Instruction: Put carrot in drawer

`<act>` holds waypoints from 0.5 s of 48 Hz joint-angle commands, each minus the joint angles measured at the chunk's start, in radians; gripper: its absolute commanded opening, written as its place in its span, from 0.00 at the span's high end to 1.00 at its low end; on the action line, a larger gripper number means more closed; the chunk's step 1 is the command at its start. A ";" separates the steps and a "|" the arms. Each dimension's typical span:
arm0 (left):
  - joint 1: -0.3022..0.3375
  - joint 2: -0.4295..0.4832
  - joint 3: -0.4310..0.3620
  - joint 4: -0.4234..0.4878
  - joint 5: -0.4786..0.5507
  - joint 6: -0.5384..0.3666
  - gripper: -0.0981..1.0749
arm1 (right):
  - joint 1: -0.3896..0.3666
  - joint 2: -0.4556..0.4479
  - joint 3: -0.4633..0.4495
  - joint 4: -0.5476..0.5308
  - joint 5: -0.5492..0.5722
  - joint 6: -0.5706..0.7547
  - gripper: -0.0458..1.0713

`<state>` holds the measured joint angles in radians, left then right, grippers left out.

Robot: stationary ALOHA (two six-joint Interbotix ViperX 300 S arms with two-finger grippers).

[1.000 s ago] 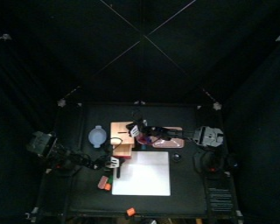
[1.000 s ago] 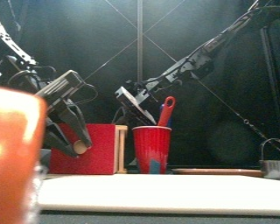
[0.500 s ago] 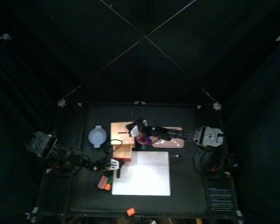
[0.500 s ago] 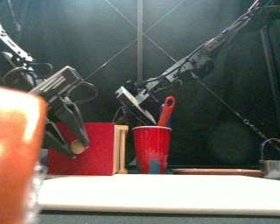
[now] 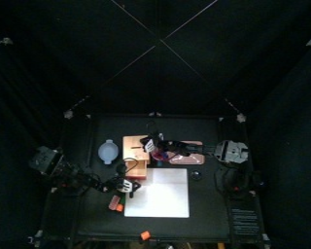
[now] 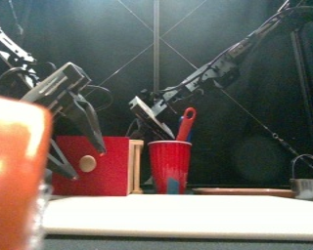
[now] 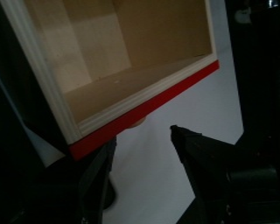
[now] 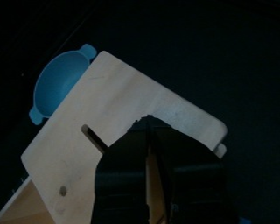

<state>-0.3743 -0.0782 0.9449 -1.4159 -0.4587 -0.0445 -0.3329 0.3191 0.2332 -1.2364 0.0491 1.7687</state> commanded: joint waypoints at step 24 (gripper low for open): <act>-0.005 -0.238 0.097 0.313 0.002 0.003 0.17 | 0.094 -0.179 0.002 -0.011 -0.028 0.000 0.71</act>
<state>-0.3804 -0.2853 1.0400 -1.1321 -0.4495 -0.0445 -0.2500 0.2071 0.2531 -1.2441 0.0322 1.7702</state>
